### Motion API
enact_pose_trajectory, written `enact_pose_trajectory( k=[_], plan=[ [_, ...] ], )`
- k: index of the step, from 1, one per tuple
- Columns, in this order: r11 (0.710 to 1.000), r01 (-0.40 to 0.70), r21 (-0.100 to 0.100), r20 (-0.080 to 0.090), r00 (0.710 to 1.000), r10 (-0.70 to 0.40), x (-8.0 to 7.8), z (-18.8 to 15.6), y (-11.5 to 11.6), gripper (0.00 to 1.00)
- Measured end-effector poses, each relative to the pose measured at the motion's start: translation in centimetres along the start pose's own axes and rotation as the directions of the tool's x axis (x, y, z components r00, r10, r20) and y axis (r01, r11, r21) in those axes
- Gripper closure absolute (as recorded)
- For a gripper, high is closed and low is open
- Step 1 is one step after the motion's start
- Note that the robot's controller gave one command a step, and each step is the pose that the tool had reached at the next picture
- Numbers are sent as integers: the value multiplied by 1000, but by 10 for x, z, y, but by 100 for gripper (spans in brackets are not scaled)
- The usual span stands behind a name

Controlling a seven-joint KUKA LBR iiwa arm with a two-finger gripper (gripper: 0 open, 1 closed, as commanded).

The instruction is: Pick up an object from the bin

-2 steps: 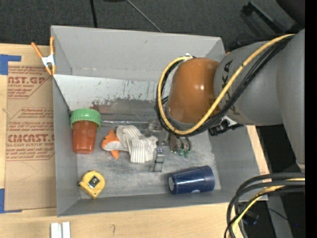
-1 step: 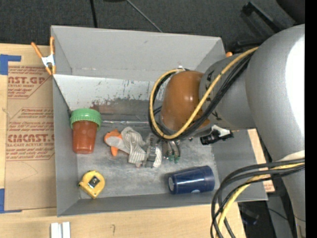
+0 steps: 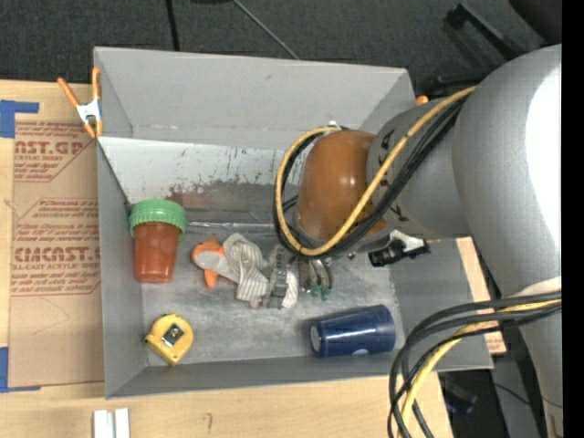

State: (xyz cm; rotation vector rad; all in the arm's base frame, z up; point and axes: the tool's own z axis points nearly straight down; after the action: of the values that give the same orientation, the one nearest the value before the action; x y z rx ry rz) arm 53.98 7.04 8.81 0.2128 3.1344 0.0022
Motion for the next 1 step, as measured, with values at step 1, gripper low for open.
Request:
enact_pose_trajectory(
  k=[1],
  plan=[
    [1000, 29, 0, 2, 1000, -29, -3, -104, 1, 100]
  ],
)
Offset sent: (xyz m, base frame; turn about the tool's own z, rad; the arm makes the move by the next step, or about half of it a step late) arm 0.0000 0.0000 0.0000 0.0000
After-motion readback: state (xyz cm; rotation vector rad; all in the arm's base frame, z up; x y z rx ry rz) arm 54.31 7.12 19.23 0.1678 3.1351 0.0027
